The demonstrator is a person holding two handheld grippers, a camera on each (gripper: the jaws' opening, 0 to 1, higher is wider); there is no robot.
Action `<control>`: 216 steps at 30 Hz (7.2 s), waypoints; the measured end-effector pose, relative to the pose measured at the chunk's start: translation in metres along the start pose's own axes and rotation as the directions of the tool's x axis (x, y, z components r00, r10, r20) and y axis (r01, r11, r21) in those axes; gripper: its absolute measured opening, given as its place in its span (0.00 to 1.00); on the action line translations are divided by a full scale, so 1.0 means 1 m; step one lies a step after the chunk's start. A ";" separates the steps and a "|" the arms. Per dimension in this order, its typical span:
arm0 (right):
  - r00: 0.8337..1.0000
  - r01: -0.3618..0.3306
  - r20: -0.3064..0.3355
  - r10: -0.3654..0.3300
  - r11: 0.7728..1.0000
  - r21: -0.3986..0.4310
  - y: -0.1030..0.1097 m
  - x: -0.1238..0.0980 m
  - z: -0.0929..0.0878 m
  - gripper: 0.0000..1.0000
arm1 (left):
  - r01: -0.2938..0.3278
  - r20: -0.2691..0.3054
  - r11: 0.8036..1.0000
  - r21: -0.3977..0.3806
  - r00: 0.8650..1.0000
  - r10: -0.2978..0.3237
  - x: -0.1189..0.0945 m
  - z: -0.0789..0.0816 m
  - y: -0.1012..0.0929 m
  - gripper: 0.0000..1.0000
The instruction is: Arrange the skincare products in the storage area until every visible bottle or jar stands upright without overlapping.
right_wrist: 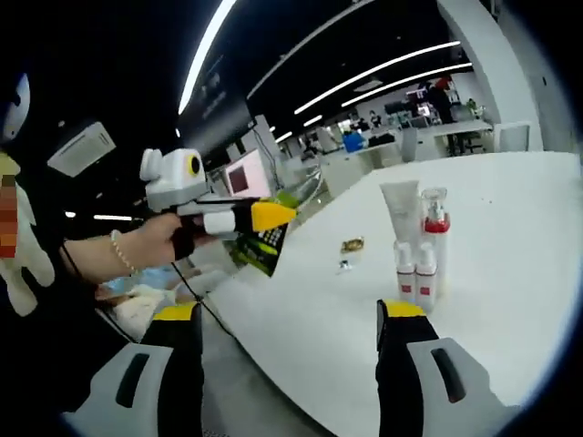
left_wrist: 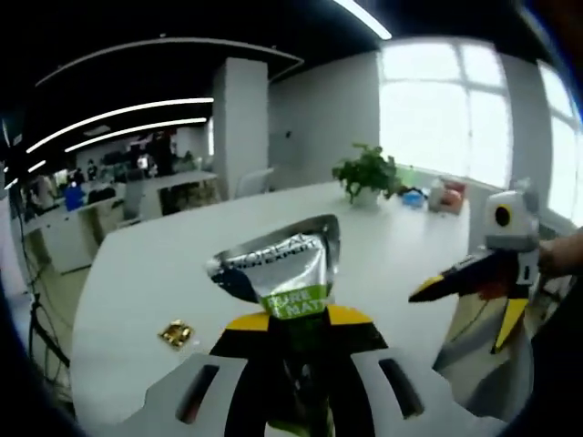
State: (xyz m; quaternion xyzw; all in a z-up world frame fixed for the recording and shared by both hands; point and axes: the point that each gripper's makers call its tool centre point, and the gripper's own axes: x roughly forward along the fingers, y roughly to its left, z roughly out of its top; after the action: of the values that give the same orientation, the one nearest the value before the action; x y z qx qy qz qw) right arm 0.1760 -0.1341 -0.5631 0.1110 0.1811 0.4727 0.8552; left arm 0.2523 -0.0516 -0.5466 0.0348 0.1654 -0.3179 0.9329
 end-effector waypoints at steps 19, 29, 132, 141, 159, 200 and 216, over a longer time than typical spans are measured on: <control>0.970 -0.123 0.233 0.067 0.964 0.236 0.004 0.016 0.054 0.45 | 0.158 0.084 0.974 -0.162 0.986 -0.146 -0.024 0.008 -0.071 0.16; 0.958 -0.190 0.265 0.112 0.937 0.294 0.018 0.016 0.054 0.18 | 0.178 0.080 0.964 -0.198 0.983 -0.165 -0.028 -0.001 -0.087 0.17; 0.888 -0.273 0.459 0.016 0.822 0.500 0.020 0.009 0.111 0.01 | 0.486 0.404 0.613 -0.623 0.871 -0.280 -0.062 0.044 -0.063 0.01; 0.979 0.039 0.189 -0.075 0.981 0.188 0.010 0.025 0.078 0.03 | 0.374 0.284 0.599 -0.708 0.927 -0.243 -0.055 0.011 -0.064 0.00; 0.989 0.144 0.039 -0.143 0.989 -0.044 0.002 0.038 0.050 0.02 | 0.199 0.036 0.732 -0.652 0.972 -0.233 -0.047 -0.035 -0.053 0.00; 0.993 -0.067 -0.104 0.052 0.987 -0.148 0.020 0.060 0.008 0.90 | 0.337 0.082 0.617 -0.712 0.911 -0.403 -0.031 -0.033 -0.033 0.00; 0.993 -0.042 -0.119 0.027 0.991 -0.130 0.010 0.058 -0.002 0.94 | 0.308 0.022 0.620 -0.722 0.906 -0.423 -0.015 -0.051 -0.028 0.00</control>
State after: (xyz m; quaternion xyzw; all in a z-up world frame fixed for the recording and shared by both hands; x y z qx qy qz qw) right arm 0.1959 -0.0801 -0.5728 0.0293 0.1971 0.5042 0.8403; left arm 0.2096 -0.0567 -0.5891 -0.3380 0.3481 -0.4089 0.7729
